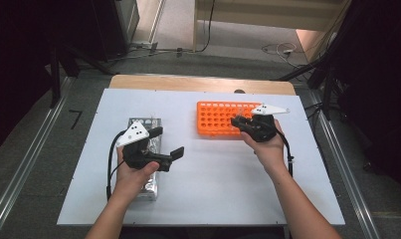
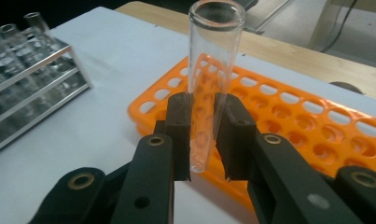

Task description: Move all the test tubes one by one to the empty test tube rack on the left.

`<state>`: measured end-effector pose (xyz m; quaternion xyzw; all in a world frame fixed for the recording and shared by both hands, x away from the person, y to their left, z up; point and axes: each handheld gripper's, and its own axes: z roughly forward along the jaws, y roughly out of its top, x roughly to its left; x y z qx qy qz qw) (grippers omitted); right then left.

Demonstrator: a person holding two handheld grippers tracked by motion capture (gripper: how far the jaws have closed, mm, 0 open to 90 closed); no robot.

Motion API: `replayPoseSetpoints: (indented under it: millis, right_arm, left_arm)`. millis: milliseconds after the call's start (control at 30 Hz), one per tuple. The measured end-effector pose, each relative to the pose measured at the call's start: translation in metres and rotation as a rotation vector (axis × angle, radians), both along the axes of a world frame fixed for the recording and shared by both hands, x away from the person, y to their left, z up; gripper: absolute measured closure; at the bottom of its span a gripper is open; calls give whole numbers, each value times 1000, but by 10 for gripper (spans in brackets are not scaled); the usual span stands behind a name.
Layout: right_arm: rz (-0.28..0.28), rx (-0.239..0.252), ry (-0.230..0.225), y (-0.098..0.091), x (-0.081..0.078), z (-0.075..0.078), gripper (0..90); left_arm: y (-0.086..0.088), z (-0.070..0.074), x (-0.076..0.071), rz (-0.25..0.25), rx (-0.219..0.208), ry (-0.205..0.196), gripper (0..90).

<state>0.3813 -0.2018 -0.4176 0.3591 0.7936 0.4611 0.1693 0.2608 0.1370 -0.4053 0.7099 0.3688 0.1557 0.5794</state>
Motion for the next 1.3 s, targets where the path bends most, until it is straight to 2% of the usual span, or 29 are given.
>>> replayPoseSetpoints:
  millis: [367, 567, 900, 1100, 1300]
  right_arm:
    - [82, 14, 9, 8, -38, 1, 742]
    - [132, 19, 13, 12, -57, 1, 742]
    - [222, 12, 18, 28, -82, 0, 742]
    - [261, 1, 23, 38, -90, -2, 742]
    - [304, -6, 19, 46, -98, -2, 742]
  left_arm:
    - [-12, -1, -2, -33, 15, 2, 0]
    - [-19, -1, -4, -45, 9, 2, 0]
    - [-31, -3, -7, -114, 8, 5, 18]
    - [-37, -2, -9, -135, 6, 6, 64]
    - [-43, -2, -12, -135, 23, -1, 187]
